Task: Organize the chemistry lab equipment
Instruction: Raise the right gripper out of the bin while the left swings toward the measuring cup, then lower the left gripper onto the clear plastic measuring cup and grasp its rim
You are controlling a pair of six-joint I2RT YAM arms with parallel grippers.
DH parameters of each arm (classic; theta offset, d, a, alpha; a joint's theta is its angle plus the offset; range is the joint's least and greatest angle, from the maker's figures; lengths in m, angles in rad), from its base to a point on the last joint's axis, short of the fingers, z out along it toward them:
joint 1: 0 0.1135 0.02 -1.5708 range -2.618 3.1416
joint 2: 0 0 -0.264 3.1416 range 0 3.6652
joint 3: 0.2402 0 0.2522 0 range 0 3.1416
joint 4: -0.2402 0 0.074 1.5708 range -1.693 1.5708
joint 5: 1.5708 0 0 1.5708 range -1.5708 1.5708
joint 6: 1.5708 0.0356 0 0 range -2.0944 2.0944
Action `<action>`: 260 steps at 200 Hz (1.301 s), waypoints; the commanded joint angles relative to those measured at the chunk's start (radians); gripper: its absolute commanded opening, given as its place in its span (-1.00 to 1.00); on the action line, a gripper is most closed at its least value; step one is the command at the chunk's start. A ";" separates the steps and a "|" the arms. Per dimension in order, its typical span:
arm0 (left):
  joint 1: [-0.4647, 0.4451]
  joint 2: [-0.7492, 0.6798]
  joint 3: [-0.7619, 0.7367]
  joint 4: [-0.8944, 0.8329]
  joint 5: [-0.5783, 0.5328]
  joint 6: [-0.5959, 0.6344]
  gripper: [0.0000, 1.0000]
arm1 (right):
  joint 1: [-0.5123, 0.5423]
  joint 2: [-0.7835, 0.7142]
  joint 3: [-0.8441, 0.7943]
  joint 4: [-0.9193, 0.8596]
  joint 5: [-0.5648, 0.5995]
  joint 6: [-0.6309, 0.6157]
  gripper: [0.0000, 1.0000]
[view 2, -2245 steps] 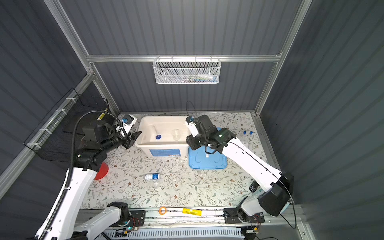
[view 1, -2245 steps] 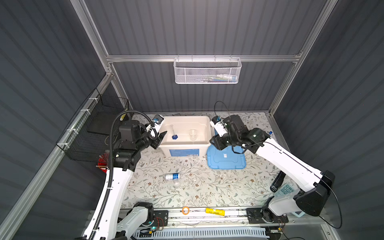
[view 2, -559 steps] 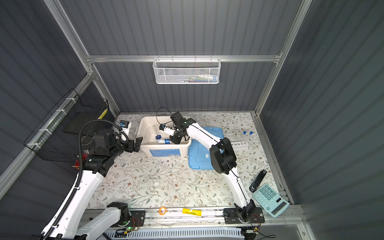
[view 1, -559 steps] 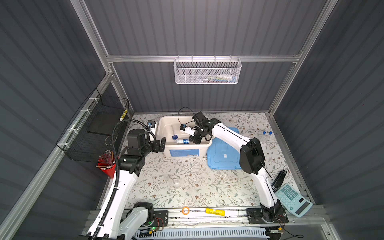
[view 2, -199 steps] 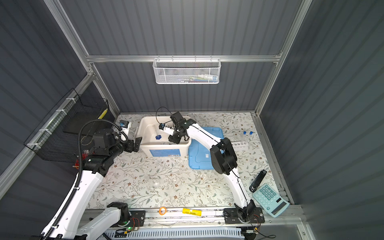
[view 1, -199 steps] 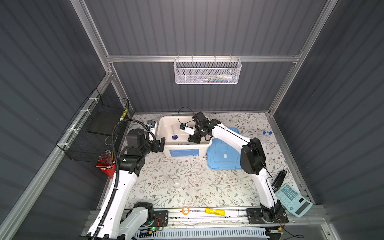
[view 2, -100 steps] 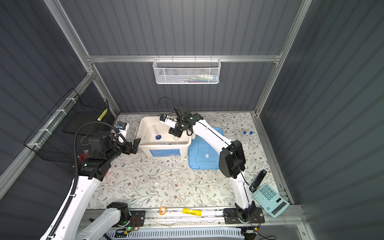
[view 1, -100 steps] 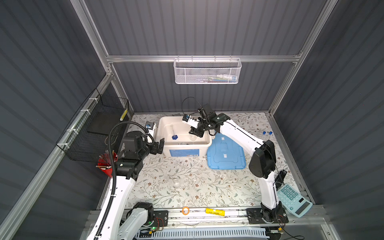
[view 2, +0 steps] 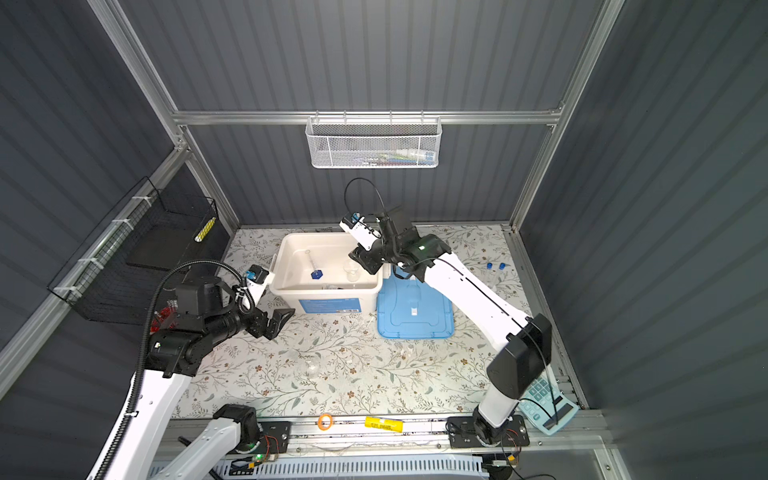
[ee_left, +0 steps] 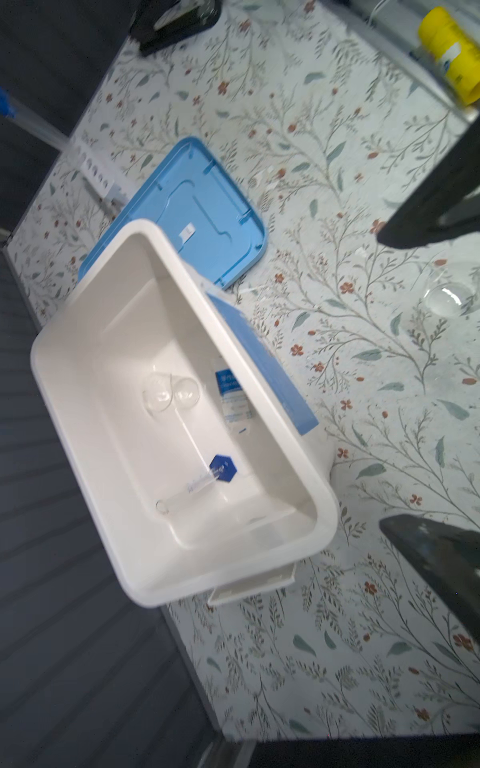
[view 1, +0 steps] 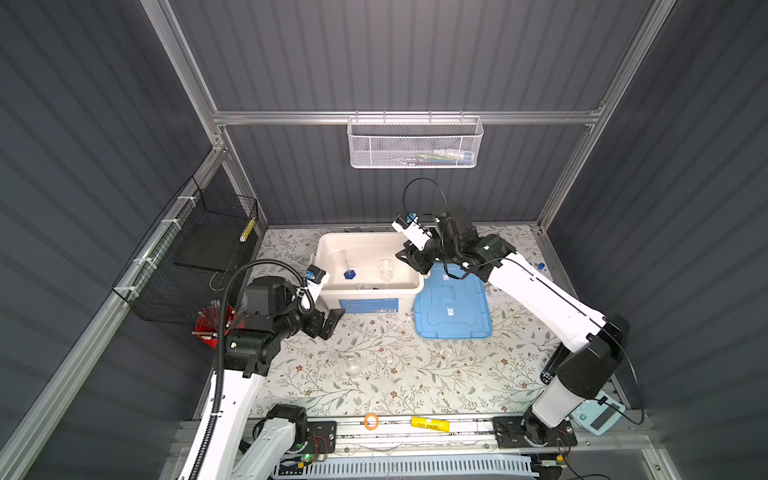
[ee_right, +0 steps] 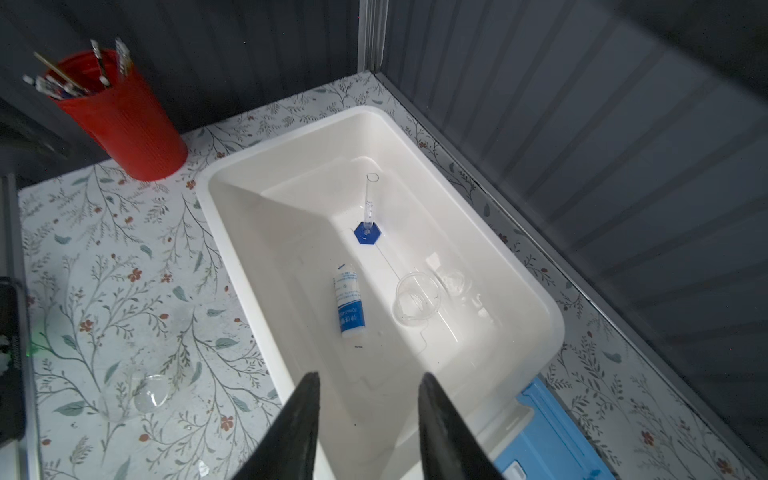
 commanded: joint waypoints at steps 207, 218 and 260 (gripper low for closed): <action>-0.208 0.402 -0.156 -0.118 -0.185 0.349 0.65 | -0.062 -0.252 -0.490 0.222 0.015 0.193 -0.14; -0.210 0.404 -0.168 -0.113 -0.202 0.355 0.61 | -0.072 -0.262 -0.505 0.238 0.011 0.201 -0.14; -0.216 0.432 -0.187 -0.077 -0.193 0.324 0.48 | -0.094 -0.269 -0.531 0.260 0.010 0.218 -0.14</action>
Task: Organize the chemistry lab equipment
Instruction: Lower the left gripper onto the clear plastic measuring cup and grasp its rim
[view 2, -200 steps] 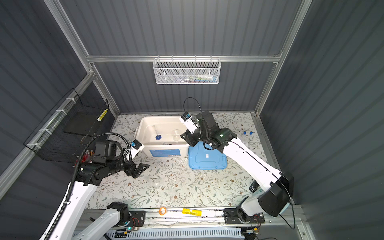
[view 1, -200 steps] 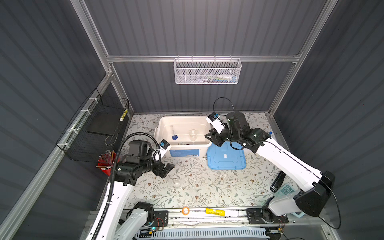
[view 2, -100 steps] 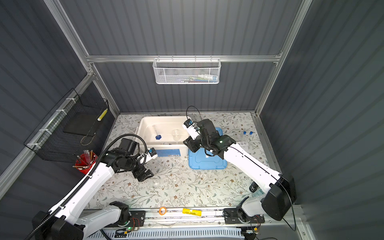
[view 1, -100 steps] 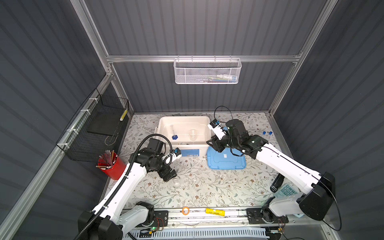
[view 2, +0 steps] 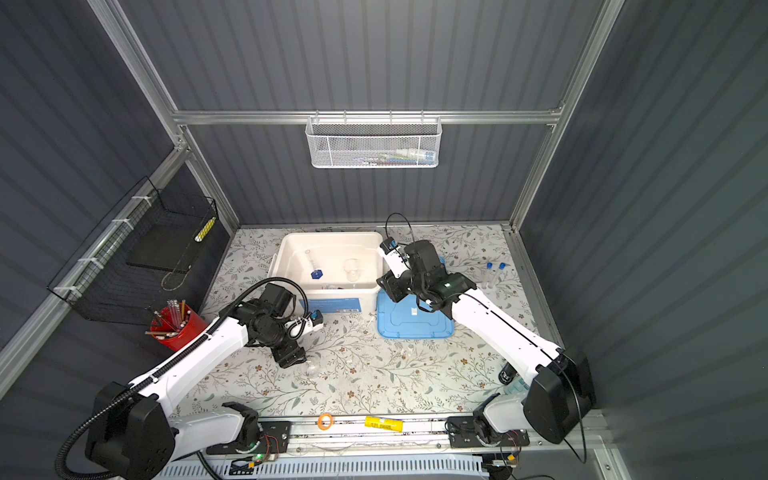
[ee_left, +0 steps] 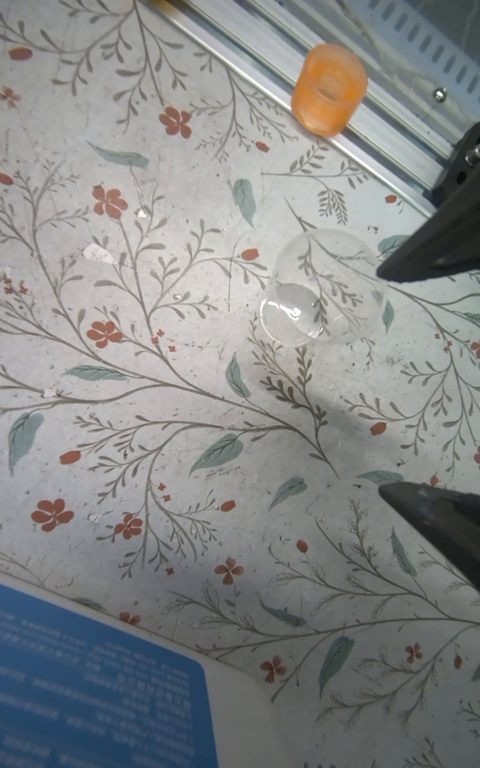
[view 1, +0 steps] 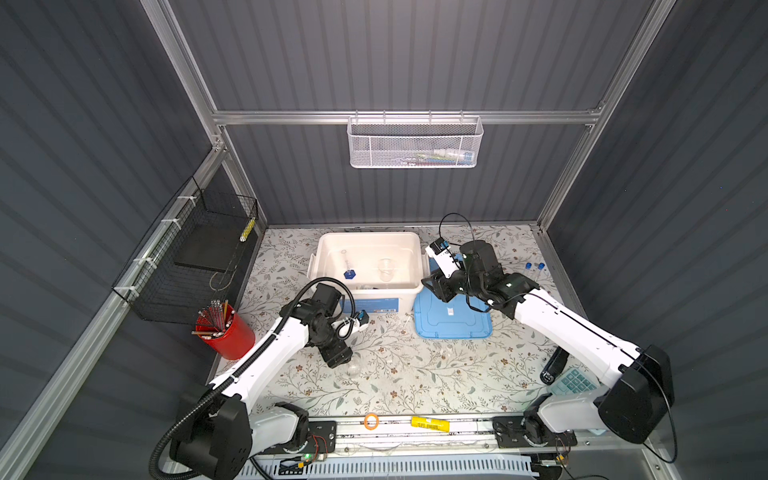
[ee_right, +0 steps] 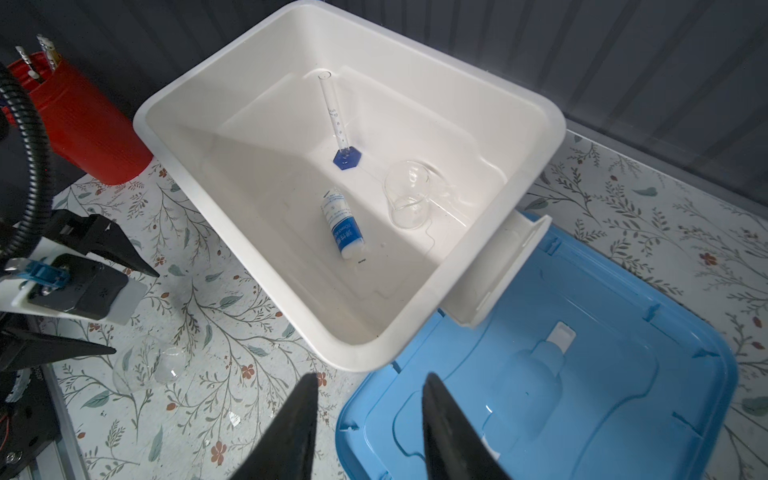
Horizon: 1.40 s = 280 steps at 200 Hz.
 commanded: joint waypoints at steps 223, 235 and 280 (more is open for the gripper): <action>-0.079 0.148 -0.019 0.080 -0.044 -0.050 0.09 | -0.062 -0.019 -0.050 0.087 -0.033 0.034 -0.15; -0.082 0.155 -0.015 0.080 -0.046 -0.050 0.02 | -0.064 -0.019 -0.054 0.089 -0.032 0.032 -0.15; -0.092 0.176 -0.004 0.094 -0.024 -0.053 -0.12 | -0.068 -0.019 -0.063 0.098 -0.033 0.037 -0.15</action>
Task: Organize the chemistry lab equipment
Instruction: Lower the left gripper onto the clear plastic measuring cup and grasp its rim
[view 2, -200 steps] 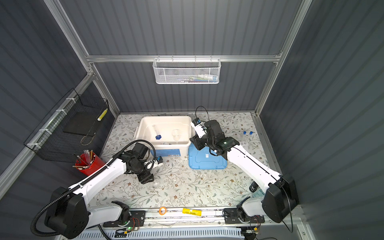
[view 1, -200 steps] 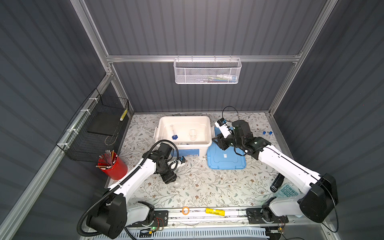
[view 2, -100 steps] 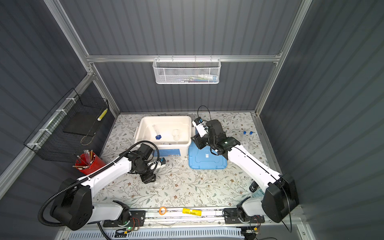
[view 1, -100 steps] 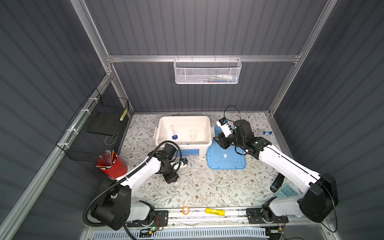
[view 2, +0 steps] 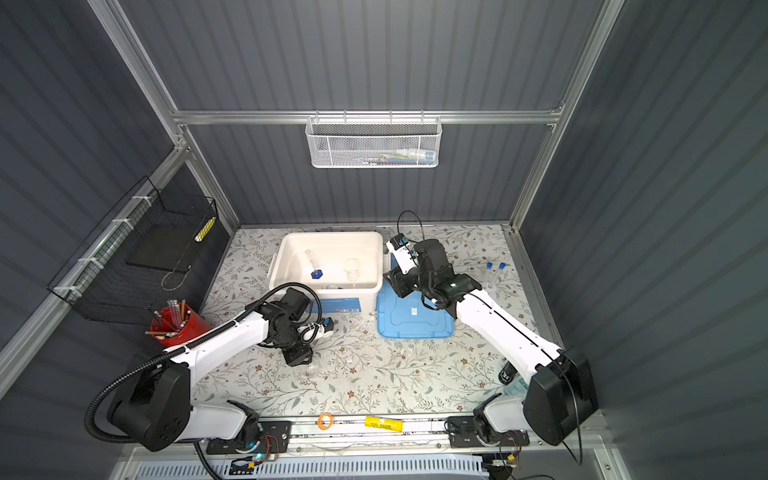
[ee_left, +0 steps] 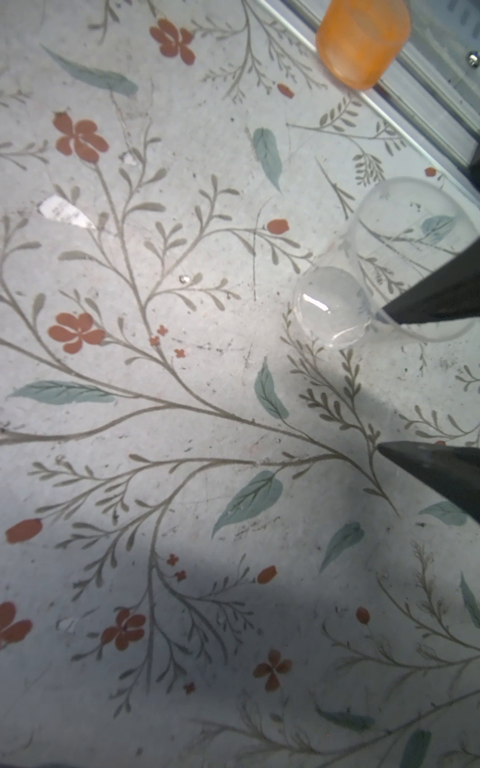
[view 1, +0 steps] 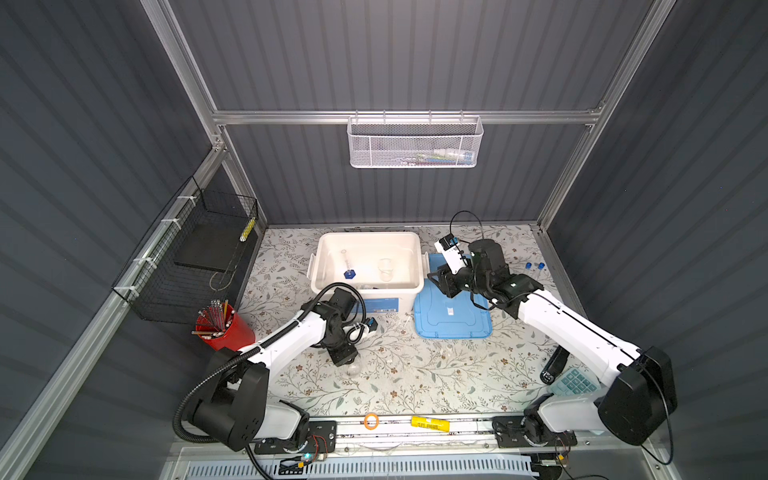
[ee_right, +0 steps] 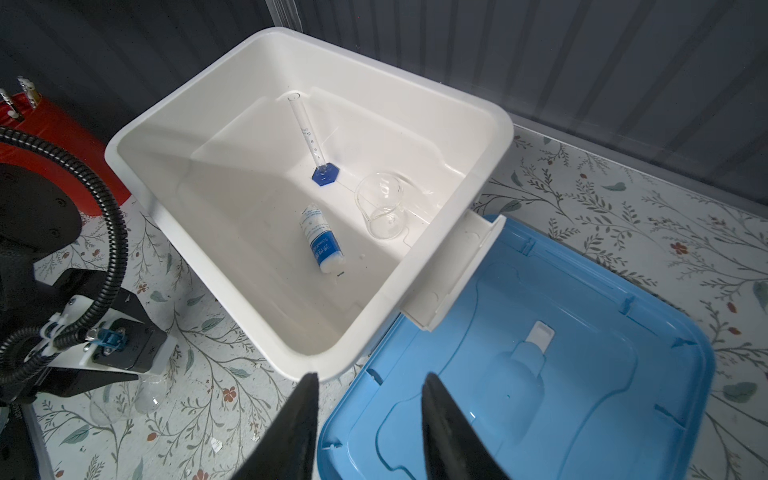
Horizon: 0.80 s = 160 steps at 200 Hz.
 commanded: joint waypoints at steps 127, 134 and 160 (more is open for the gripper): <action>-0.025 -0.043 0.009 0.012 0.004 -0.027 -0.90 | -0.012 -0.022 -0.030 0.025 -0.011 0.037 -0.15; -0.025 -0.048 0.013 0.009 0.005 -0.028 -0.93 | -0.012 -0.023 -0.031 0.024 -0.012 0.040 -0.15; -0.025 -0.062 0.026 0.000 0.007 -0.031 -0.96 | -0.012 -0.035 -0.035 0.017 -0.009 0.045 -0.15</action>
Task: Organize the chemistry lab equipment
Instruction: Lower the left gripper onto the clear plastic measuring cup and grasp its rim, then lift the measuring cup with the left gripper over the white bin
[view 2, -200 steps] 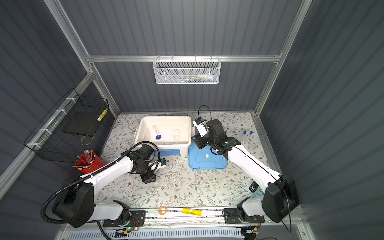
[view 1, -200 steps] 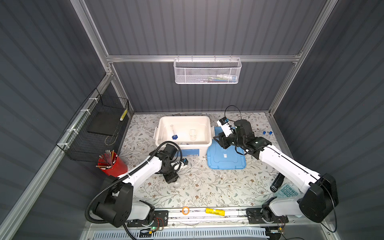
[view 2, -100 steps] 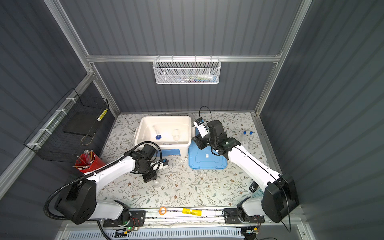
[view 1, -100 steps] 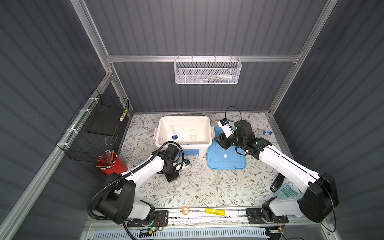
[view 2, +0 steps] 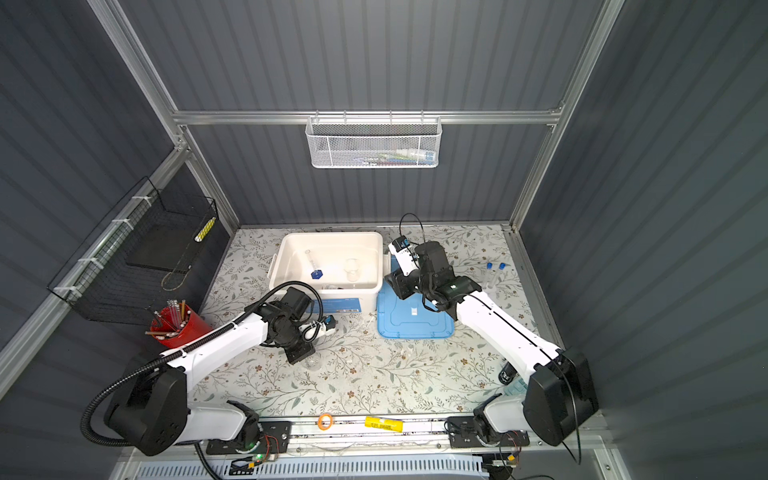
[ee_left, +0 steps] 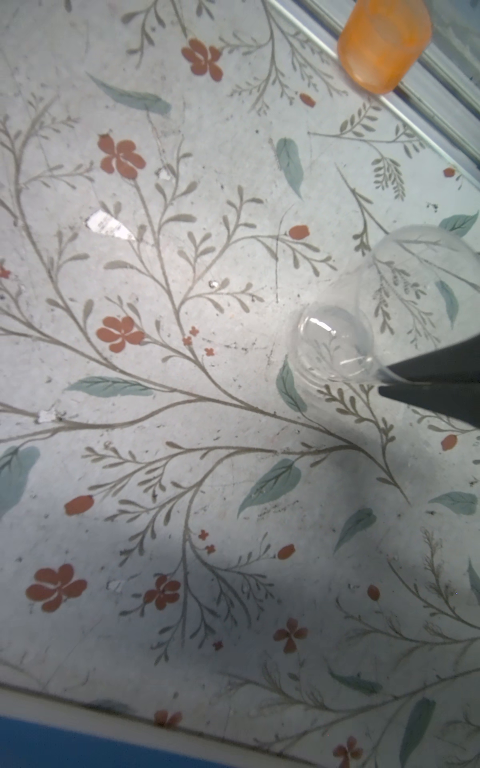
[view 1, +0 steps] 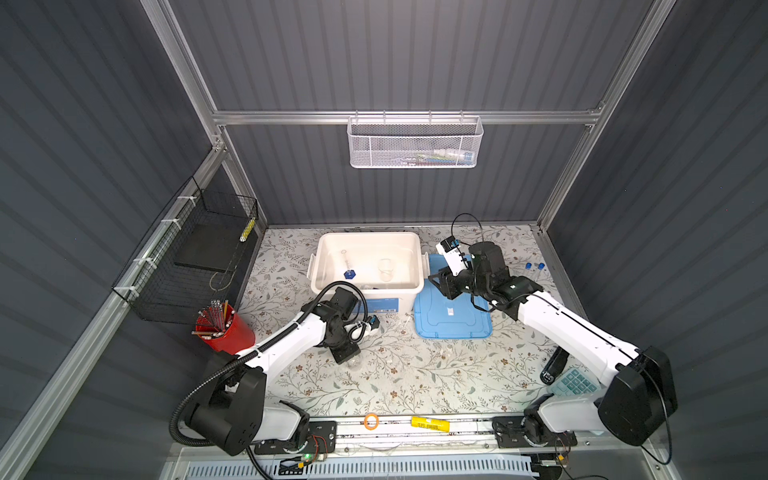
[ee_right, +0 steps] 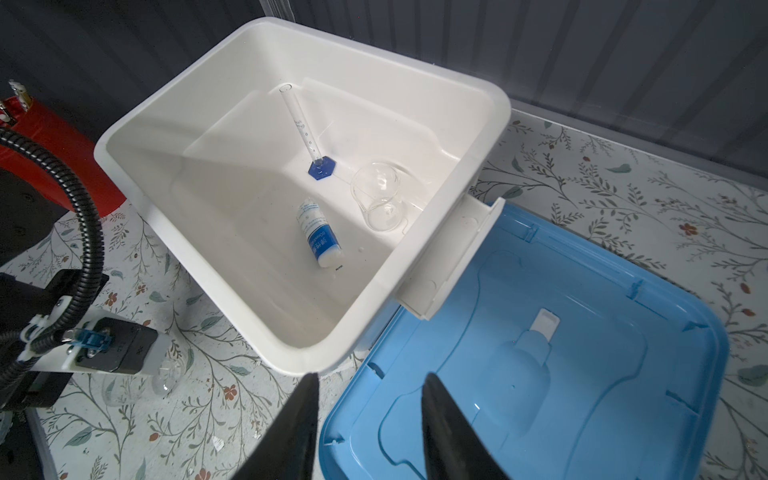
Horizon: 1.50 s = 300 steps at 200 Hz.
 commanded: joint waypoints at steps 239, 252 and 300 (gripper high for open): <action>-0.006 0.021 0.832 -0.326 -0.117 0.057 -1.00 | -0.003 -0.067 -0.008 -0.013 0.007 0.026 -0.14; -0.004 0.046 0.865 -0.307 -0.153 0.086 -1.00 | -0.002 -0.070 -0.010 -0.013 0.012 0.021 -0.14; 0.082 0.195 0.951 -0.155 -0.113 0.154 -1.00 | -0.005 -0.086 -0.037 0.015 0.018 0.021 -0.15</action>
